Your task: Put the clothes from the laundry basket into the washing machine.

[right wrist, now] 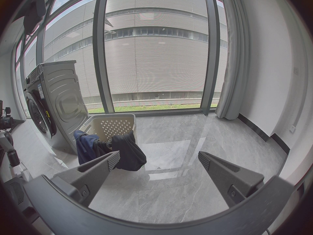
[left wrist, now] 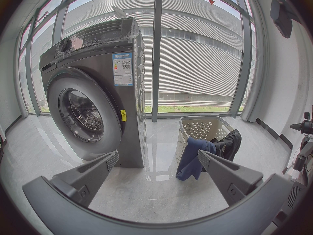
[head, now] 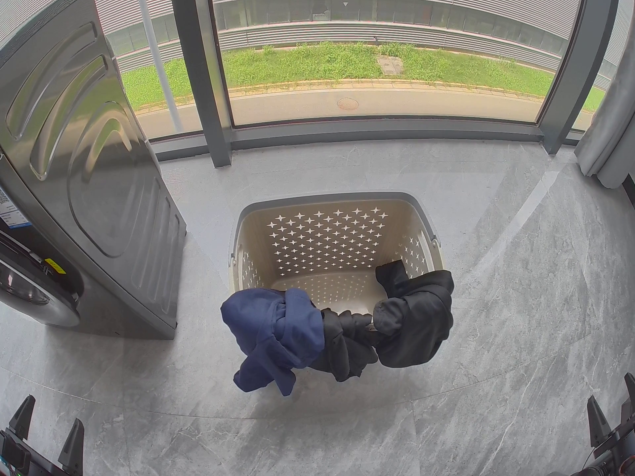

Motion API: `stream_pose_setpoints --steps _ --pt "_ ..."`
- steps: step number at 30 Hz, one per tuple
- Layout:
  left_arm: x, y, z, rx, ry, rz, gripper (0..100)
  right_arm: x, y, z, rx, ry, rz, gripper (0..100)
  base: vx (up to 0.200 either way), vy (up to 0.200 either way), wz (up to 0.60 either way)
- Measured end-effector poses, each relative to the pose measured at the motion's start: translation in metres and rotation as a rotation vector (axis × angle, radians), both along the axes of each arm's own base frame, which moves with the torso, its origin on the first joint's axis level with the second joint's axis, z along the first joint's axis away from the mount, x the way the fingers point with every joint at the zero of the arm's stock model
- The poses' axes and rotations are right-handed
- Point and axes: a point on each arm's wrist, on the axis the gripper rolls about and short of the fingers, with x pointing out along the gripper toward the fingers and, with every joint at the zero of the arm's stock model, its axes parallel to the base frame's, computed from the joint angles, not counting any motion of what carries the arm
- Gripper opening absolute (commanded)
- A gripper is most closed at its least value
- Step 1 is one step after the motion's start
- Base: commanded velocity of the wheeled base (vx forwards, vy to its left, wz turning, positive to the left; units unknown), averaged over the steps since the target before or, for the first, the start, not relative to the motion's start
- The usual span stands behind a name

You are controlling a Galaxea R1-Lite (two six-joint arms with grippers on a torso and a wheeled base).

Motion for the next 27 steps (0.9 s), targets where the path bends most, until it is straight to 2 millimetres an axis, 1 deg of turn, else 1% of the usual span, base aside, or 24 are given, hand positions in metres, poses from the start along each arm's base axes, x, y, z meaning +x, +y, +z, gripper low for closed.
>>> stream_pose_setpoints --steps 18,27 --pt "0.0 0.0 0.0 0.0 0.0 0.001 100 0.0 0.0 0.0 0.0 0.0 0.0 100 0.2 0.0 0.0" --pt "0.0 0.0 0.0 0.0 0.0 0.0 100 0.0 0.0 0.0 0.0 0.0 -0.002 100 0.0 0.0 0.0"
